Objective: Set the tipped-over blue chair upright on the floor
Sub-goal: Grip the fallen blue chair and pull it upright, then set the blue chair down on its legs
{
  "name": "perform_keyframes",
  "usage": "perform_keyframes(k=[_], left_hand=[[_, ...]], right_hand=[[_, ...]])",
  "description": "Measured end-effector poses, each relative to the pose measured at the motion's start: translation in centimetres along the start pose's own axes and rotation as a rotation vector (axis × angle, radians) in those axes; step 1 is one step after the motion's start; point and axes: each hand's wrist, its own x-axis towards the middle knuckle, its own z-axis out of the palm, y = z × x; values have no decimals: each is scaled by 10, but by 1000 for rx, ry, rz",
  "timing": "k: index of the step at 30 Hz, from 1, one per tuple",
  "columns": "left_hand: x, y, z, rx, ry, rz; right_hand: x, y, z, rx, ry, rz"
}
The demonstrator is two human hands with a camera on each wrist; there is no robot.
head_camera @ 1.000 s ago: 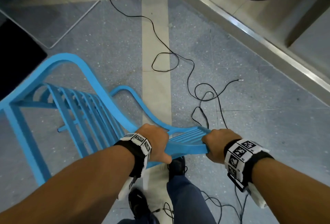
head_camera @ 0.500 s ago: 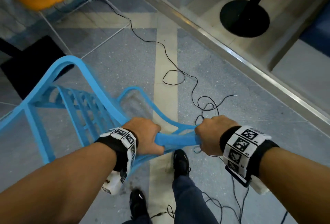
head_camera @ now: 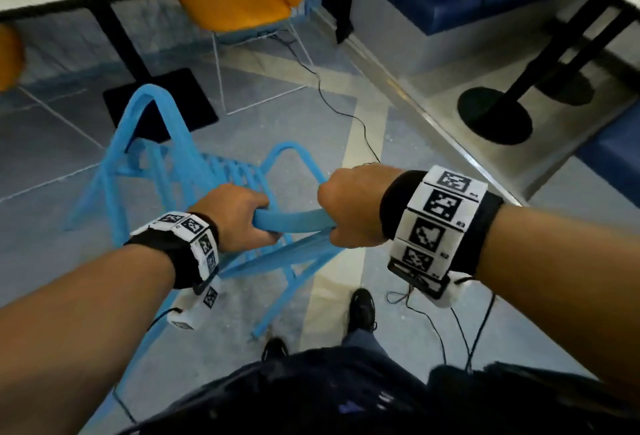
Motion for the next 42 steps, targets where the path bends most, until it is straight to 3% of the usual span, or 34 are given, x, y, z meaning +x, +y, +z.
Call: perform_keyframes(k=[2, 4, 7, 11, 13, 18, 22, 26, 29, 33, 38, 40, 42], left_hand=[[-31, -21, -1, -35, 24, -21], [-59, -36, 6, -43, 35, -42], [-95, -48, 20, -49, 49, -40], [-122, -67, 19, -93, 77, -58], [-130, -72, 16, -103, 63, -67], [-146, -74, 13, -79, 16, -107], [-175, -44, 4, -147, -61, -189], [-225, -4, -11, -380, 43, -308], [-261, 12, -29, -417, 22, -462], [-285, 30, -42, -311, -20, -697], [-275, 32, -25, 197, -291, -976], [-280, 29, -21, 291, -329, -1014], [-290, 21, -16, 358, -319, -966]], right_hand=[[-1, -22, -7, 112, 71, -81], [-4, -29, -2, 390, 126, -167], [-10, -20, 22, 655, 119, -198], [1, -6, 63, 382, 44, -122], [19, -7, 61, 335, 110, -101], [50, -28, 39, -81, 71, -257], [53, -54, 33, -169, 28, -407], [56, -96, 32, -168, 48, -561], [58, -124, 35, -64, 68, -679], [67, -130, 55, 164, 50, -777], [84, -99, 80, 181, -38, -543], [84, -112, 82, 160, -60, -535], [83, -135, 83, 132, -23, -553]])
